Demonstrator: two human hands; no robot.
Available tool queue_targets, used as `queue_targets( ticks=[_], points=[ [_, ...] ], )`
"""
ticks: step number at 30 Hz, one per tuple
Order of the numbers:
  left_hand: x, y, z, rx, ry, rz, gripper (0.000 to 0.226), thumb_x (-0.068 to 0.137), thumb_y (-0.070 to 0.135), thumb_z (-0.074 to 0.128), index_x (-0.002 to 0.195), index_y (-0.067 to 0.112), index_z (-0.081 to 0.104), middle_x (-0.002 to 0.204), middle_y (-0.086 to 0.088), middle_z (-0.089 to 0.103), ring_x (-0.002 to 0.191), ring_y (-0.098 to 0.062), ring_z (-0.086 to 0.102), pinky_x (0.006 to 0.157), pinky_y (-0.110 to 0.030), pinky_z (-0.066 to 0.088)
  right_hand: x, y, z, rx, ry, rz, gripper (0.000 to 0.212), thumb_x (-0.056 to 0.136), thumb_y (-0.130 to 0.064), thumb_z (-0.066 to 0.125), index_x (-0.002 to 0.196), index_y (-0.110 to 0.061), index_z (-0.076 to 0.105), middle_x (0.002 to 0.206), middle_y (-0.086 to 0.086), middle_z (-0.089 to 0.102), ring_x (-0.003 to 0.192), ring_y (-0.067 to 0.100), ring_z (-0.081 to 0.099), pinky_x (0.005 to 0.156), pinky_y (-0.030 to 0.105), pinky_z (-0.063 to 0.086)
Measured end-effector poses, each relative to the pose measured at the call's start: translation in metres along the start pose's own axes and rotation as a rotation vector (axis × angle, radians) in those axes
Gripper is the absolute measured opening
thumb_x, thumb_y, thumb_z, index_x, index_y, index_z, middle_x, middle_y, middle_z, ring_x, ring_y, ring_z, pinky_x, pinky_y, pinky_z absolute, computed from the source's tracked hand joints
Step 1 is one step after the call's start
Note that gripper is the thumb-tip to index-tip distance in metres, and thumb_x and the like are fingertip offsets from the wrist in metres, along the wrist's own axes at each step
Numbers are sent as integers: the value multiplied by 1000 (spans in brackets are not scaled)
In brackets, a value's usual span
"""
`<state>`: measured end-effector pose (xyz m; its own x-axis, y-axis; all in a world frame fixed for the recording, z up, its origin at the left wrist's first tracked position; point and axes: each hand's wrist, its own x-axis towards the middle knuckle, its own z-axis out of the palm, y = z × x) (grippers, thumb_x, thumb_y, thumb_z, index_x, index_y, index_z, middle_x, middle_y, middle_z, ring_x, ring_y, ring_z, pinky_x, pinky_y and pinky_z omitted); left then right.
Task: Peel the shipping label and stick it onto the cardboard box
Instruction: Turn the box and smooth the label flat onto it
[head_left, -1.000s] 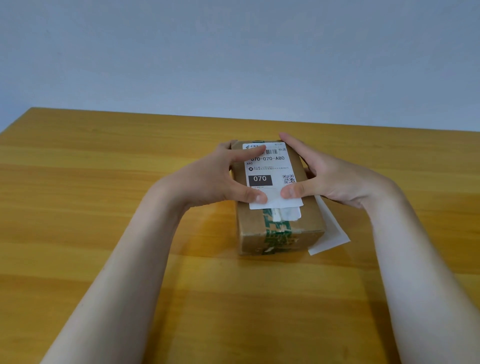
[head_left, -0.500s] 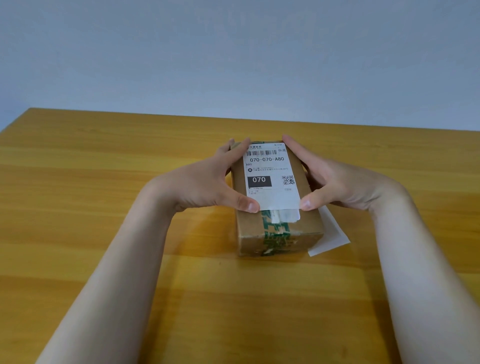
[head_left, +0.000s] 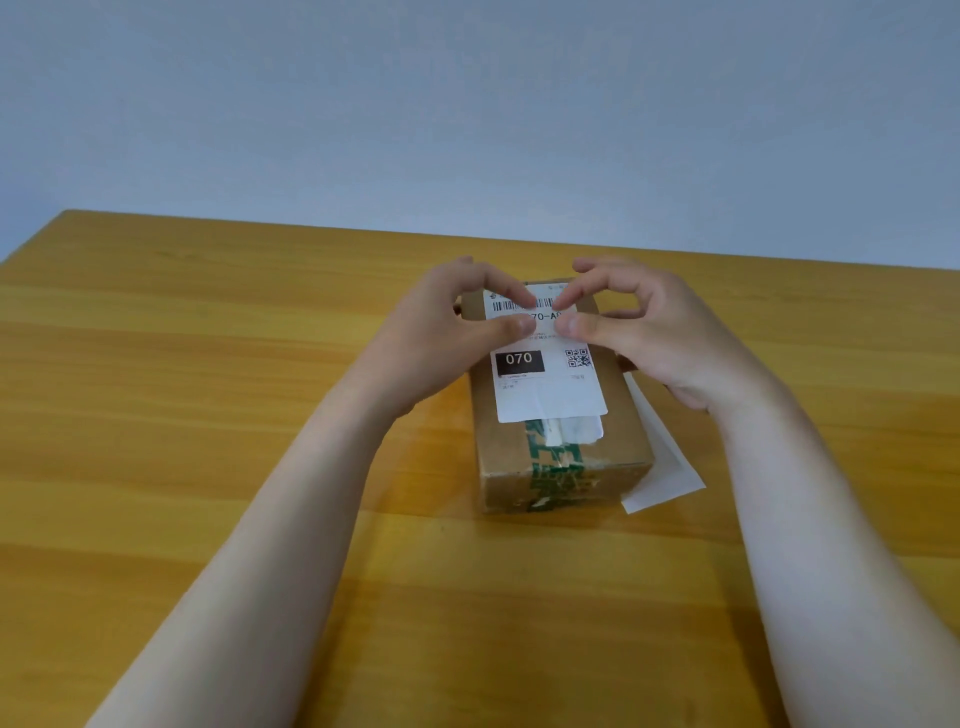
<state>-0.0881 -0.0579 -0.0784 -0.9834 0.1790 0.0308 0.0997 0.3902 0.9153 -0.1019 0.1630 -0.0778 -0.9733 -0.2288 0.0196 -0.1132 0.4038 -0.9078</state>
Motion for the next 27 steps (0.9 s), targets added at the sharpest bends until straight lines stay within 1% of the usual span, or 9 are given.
queue_targets(
  ticks=[2, 5, 8, 16, 18, 20, 21, 24, 27],
  points=[
    [-1, 3, 6, 99, 23, -8, 8, 88, 31, 83, 93, 36, 80, 157, 7, 47, 156, -10, 29, 115, -37, 37, 2, 2, 2, -81, 5, -15, 18, 84, -32, 87, 78, -48, 80, 149, -14, 55, 136, 7, 53, 103, 37, 48],
    [-6, 10, 11, 169, 32, -39, 9, 87, 32, 83, 94, 37, 80, 172, -1, 29, 160, -9, 16, 103, -25, 25, 2, 0, 4, -130, 8, 7, 21, 84, -31, 86, 76, -50, 80, 150, -15, 53, 141, 11, 49, 111, 42, 42],
    [-7, 13, 14, 170, 65, -53, 10, 87, 30, 83, 95, 36, 81, 173, 0, 25, 160, -10, 16, 99, -23, 25, 1, -2, 4, -146, 14, 21, 18, 84, -31, 86, 80, -49, 81, 150, -17, 53, 141, 13, 48, 115, 48, 40],
    [-6, 17, 19, 187, 125, -73, 13, 87, 33, 83, 85, 43, 76, 170, 3, 33, 156, -14, 27, 99, -25, 32, 2, -2, 4, -125, 8, 23, 19, 82, -31, 87, 74, -48, 82, 145, -19, 55, 138, 13, 50, 115, 53, 41],
    [-6, 17, 18, 187, 113, -74, 10, 87, 33, 84, 89, 41, 79, 171, 3, 31, 156, -15, 27, 90, -14, 33, 2, -1, 4, -128, -1, 10, 19, 81, -32, 88, 74, -49, 82, 145, -19, 55, 138, 11, 50, 115, 52, 41],
    [-5, 16, 15, 193, 92, -82, 10, 87, 33, 84, 93, 40, 80, 173, 3, 25, 158, -17, 24, 72, 3, 30, 2, 1, 3, -140, -23, -5, 18, 81, -34, 89, 75, -50, 82, 145, -19, 55, 137, 11, 51, 115, 52, 41],
    [-6, 15, 14, 188, 77, -95, 11, 87, 32, 84, 95, 39, 80, 174, 4, 22, 158, -18, 23, 65, 6, 32, 2, 2, 1, -140, -37, -8, 17, 81, -35, 89, 76, -50, 82, 145, -19, 55, 136, 11, 51, 115, 52, 42],
    [-6, 12, 11, 153, 25, -121, 22, 83, 34, 88, 103, 37, 83, 176, 7, 14, 159, -18, 20, 61, 9, 35, 4, 5, -3, -142, -72, 6, 13, 77, -42, 90, 86, -49, 83, 147, -19, 53, 139, 15, 50, 116, 56, 41],
    [-5, 9, 8, 117, -26, -142, 31, 78, 32, 91, 108, 37, 83, 177, 9, 10, 160, -17, 19, 63, 7, 38, 3, 6, -6, -142, -115, 16, 31, 65, -57, 87, 94, -49, 82, 147, -21, 53, 137, 16, 53, 115, 54, 43]
  ],
)
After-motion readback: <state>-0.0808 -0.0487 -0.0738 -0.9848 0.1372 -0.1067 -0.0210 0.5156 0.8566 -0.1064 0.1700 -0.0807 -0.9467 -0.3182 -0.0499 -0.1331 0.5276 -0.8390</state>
